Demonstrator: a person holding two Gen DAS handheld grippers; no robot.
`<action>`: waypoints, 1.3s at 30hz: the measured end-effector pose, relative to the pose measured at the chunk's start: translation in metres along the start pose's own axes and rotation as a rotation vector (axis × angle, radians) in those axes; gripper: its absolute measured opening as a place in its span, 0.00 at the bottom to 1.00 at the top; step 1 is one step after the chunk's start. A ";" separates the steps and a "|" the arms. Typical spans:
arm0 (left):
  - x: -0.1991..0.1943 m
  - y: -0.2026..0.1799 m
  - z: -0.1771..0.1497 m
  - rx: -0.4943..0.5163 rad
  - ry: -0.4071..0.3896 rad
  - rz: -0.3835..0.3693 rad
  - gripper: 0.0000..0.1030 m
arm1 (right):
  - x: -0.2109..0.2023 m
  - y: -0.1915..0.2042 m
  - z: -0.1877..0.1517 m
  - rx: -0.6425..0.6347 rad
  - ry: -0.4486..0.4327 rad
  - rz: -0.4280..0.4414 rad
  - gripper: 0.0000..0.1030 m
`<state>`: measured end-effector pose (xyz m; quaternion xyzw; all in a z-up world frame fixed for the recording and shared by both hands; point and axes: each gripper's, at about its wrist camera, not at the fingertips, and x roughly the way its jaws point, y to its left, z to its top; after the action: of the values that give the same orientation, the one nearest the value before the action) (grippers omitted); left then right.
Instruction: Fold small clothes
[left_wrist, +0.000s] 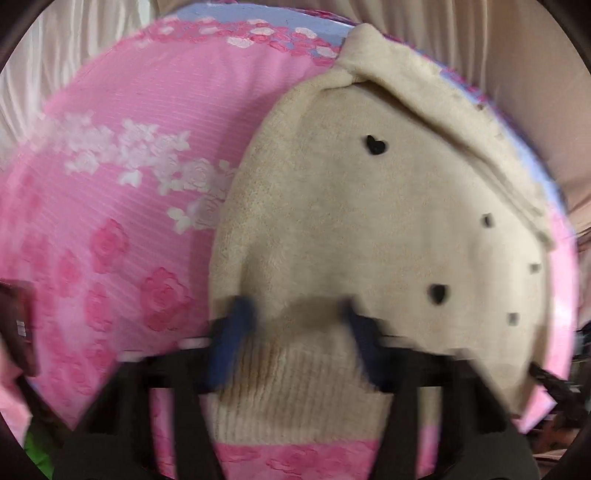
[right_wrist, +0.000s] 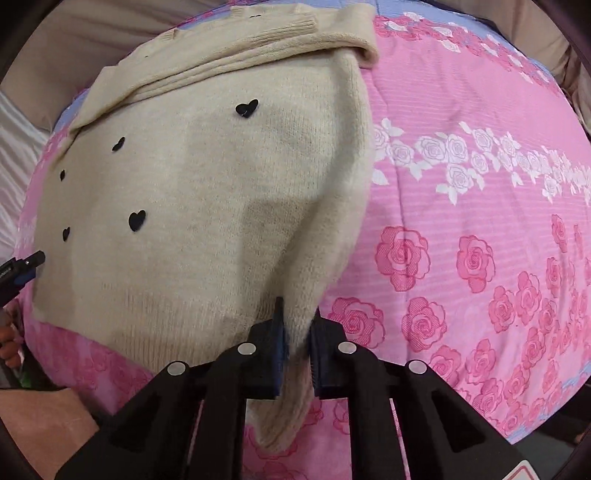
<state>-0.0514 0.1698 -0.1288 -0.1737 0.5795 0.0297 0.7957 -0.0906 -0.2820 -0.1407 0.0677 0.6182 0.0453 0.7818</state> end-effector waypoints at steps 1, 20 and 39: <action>0.000 0.007 0.000 -0.030 0.007 -0.008 0.10 | -0.004 0.000 0.000 0.001 -0.011 0.000 0.08; -0.048 -0.007 -0.027 0.070 -0.002 -0.021 0.03 | -0.057 -0.040 0.008 -0.046 -0.074 -0.073 0.28; 0.048 -0.078 0.261 0.056 -0.186 0.008 0.66 | 0.005 -0.076 0.293 0.179 -0.242 -0.079 0.63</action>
<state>0.2217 0.1708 -0.0843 -0.1453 0.5044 0.0328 0.8505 0.1943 -0.3705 -0.0913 0.1179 0.5230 -0.0494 0.8427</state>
